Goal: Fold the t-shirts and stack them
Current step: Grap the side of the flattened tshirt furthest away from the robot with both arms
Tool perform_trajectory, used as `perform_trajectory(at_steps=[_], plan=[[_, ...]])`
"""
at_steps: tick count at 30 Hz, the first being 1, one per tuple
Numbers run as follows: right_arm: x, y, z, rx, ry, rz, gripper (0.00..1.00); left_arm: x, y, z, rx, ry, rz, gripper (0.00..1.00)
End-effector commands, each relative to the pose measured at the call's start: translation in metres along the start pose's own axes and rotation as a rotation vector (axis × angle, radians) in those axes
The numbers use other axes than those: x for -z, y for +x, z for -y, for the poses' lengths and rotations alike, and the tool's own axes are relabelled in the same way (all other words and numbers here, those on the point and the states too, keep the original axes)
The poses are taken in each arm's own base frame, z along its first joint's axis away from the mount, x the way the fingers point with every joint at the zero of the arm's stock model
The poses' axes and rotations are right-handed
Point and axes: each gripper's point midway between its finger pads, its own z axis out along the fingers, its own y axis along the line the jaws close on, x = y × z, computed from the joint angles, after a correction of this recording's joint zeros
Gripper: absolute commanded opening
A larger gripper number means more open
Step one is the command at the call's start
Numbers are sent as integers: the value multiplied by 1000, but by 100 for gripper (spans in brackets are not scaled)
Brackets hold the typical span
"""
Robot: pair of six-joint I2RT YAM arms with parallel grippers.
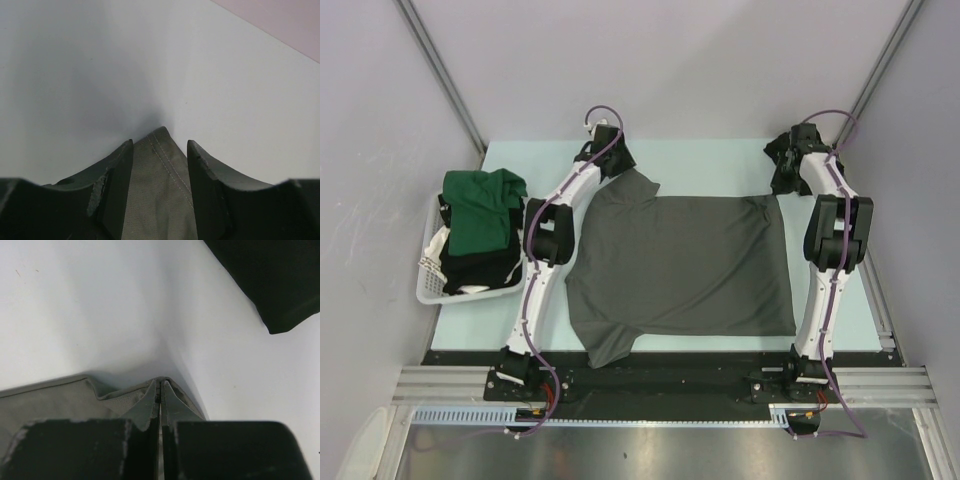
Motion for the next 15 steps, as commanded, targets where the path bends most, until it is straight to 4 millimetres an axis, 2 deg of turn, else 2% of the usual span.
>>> perform_trajectory(at_steps=[1, 5, 8, 15], plan=[[38, -25, -9, -11, -34, 77, 0, 1, -12, 8, 25, -5, 43, 51], [42, -26, -9, -9, -37, 81, 0, -3, -11, 10, 36, -6, 46, 48], [44, -26, -8, -13, -38, 82, 0, -7, -3, 4, 52, -23, 25, 47], [48, -30, -8, -19, -47, 96, 0, -6, 8, 0, 48, -56, -5, 44]])
